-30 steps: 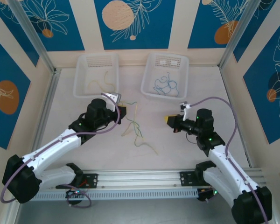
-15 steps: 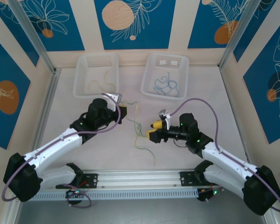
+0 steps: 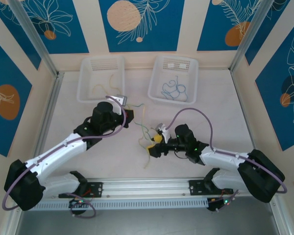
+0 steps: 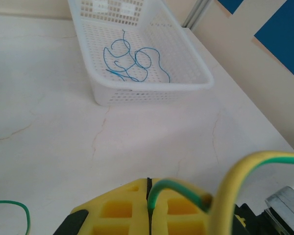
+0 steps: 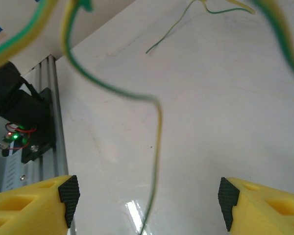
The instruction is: Untangle the cables
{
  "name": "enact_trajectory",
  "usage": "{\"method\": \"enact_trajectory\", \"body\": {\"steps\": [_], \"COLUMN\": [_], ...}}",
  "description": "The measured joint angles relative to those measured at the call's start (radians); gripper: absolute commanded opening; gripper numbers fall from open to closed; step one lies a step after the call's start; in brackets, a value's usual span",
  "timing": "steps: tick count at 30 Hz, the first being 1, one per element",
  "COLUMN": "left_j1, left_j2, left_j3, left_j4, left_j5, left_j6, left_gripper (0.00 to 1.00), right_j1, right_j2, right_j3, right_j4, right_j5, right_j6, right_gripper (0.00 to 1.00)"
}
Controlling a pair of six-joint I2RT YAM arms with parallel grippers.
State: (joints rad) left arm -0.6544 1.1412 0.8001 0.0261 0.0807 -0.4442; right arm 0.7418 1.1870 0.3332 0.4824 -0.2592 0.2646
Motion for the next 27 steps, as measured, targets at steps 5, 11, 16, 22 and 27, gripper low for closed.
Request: {"method": "enact_trajectory", "body": {"steps": [5, 11, 16, 22, 27], "left_j1": [0.0, 0.0, 0.0, 0.0, 0.0], "left_j2": [0.008, 0.008, 0.007, -0.01, -0.032], "left_j3": [0.0, 0.0, 0.0, -0.001, -0.005], "left_j4": [0.006, 0.023, 0.037, 0.037, 0.034], "left_j5": [0.005, 0.015, 0.019, 0.015, -0.012], "left_j6": [-0.019, -0.027, -0.03, -0.029, -0.027], "left_gripper": [0.0, 0.0, 0.0, 0.0, 0.0], "right_j1": [0.006, 0.049, 0.068, 0.074, 0.073], "right_j2": [0.085, 0.212, 0.308, 0.319, 0.219], "right_j3": [0.002, 0.054, 0.087, 0.092, 0.09], "right_j4": [0.124, 0.264, 0.406, 0.475, 0.413], "right_j5": [0.028, 0.047, 0.095, 0.177, 0.187], "right_j6": [0.018, 0.056, 0.106, 0.16, 0.158], "right_gripper": [0.78, 0.77, 0.5, 0.01, 0.0]}}
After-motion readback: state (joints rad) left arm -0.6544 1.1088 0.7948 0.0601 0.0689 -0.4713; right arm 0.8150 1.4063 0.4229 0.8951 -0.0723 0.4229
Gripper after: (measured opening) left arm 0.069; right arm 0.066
